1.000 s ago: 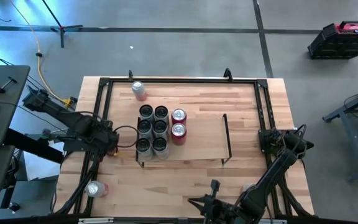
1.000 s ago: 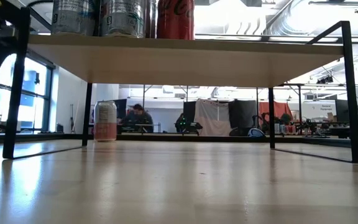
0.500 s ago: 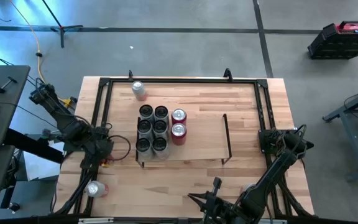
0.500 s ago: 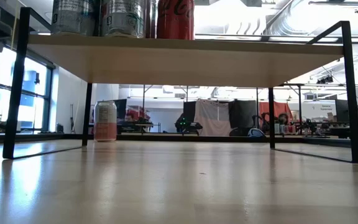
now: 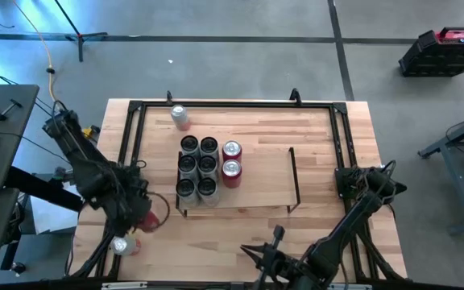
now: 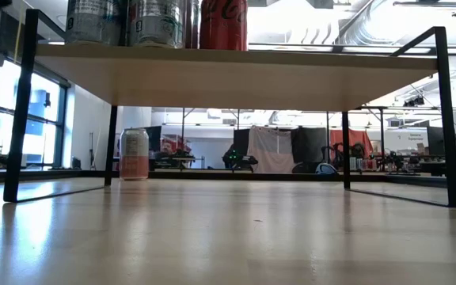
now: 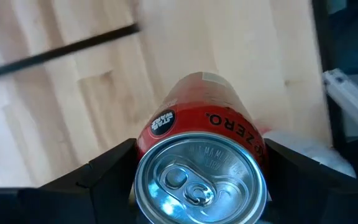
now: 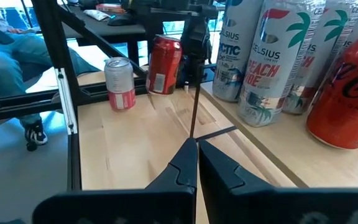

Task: Place canned beverage on shelf
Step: Put the red soda can aligned with the other red soda cans on the shelf

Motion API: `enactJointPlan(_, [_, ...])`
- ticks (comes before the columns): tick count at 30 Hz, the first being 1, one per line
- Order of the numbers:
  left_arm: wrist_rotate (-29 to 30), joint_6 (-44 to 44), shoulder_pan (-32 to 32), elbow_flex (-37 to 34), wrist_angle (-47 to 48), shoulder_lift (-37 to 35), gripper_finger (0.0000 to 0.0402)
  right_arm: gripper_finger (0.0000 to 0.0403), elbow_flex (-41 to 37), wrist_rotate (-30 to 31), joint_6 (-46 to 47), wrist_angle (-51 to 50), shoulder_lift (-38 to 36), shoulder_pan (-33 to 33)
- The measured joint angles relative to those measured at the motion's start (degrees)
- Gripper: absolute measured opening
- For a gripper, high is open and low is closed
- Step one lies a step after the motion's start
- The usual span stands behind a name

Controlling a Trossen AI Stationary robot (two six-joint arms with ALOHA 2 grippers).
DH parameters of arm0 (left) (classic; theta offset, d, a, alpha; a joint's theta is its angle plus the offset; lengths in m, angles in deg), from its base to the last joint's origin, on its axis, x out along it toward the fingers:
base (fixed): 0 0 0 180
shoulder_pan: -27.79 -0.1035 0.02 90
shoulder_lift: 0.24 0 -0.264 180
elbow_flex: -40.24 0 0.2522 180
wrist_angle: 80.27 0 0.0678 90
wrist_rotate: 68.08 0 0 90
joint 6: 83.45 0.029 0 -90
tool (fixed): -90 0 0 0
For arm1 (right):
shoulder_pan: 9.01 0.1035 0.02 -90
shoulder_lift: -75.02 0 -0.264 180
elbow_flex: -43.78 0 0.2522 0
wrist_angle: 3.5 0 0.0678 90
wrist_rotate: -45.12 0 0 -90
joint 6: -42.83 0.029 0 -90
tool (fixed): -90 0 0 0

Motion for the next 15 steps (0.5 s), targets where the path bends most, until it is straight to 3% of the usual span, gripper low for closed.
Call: enactJointPlan(15, [3.1, -5.2, 7.0, 15.1, -7.1, 22.2, 0.0289, 0.0000, 0.0, -1.0, -2.1, 0.0, 0.0, 0.2])
